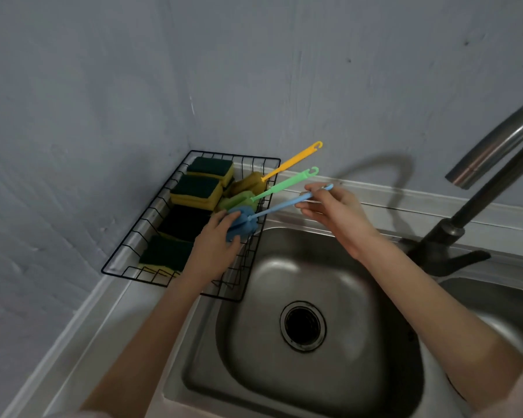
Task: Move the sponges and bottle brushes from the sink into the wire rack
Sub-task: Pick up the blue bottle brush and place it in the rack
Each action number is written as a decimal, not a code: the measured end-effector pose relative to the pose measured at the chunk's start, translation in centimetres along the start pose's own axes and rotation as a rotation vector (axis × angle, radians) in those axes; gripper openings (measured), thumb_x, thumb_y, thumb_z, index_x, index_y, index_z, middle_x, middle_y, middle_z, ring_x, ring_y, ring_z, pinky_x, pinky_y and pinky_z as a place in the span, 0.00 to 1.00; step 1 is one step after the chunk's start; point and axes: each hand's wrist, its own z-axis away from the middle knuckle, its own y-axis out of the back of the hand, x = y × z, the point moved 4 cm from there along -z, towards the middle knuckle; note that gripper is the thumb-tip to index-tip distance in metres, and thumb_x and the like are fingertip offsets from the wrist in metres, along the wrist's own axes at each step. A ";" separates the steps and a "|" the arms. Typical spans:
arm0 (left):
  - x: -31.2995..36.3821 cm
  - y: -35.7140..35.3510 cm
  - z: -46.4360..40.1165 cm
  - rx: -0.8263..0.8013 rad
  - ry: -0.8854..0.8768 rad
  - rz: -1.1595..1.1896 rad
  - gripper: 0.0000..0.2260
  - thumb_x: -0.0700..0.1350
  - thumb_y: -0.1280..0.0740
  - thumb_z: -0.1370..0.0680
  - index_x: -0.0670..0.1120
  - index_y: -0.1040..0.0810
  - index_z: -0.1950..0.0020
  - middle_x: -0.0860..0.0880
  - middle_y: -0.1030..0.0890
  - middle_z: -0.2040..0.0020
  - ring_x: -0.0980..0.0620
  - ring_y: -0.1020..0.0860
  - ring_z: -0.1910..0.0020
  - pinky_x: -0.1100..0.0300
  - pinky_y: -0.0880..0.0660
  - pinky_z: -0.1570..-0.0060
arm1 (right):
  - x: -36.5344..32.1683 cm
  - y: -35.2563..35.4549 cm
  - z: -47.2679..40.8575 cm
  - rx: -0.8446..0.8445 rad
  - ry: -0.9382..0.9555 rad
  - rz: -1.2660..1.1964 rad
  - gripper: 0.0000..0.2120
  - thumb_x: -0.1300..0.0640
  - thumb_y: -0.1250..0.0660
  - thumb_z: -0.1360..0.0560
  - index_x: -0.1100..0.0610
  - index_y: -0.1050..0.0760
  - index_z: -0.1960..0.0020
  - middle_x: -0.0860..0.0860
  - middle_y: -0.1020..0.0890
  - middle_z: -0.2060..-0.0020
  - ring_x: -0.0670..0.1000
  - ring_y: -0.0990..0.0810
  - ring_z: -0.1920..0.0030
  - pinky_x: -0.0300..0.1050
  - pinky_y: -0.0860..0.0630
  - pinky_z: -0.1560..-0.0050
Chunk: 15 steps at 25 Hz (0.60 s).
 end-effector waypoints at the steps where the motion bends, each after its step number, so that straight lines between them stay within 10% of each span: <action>1: -0.4 -0.3 -0.4 -0.012 0.011 0.014 0.22 0.40 0.38 0.25 0.45 0.37 0.31 0.42 0.37 0.29 0.44 0.34 0.33 0.51 0.36 0.33 | 0.2 -0.2 -0.6 -0.002 -0.003 0.012 0.07 0.61 0.42 0.23 0.58 0.25 0.56 0.53 0.21 0.59 0.49 0.19 0.60 0.34 0.20 0.58; 15: -2.1 -2.8 -2.3 -0.132 0.069 0.007 0.23 0.39 0.40 0.24 0.41 0.41 0.30 0.40 0.36 0.30 0.43 0.37 0.32 0.53 0.40 0.33 | 3.8 -0.5 -3.4 0.005 -0.129 0.068 0.08 0.57 0.39 0.24 0.57 0.26 0.47 0.51 0.21 0.57 0.45 0.20 0.59 0.35 0.21 0.60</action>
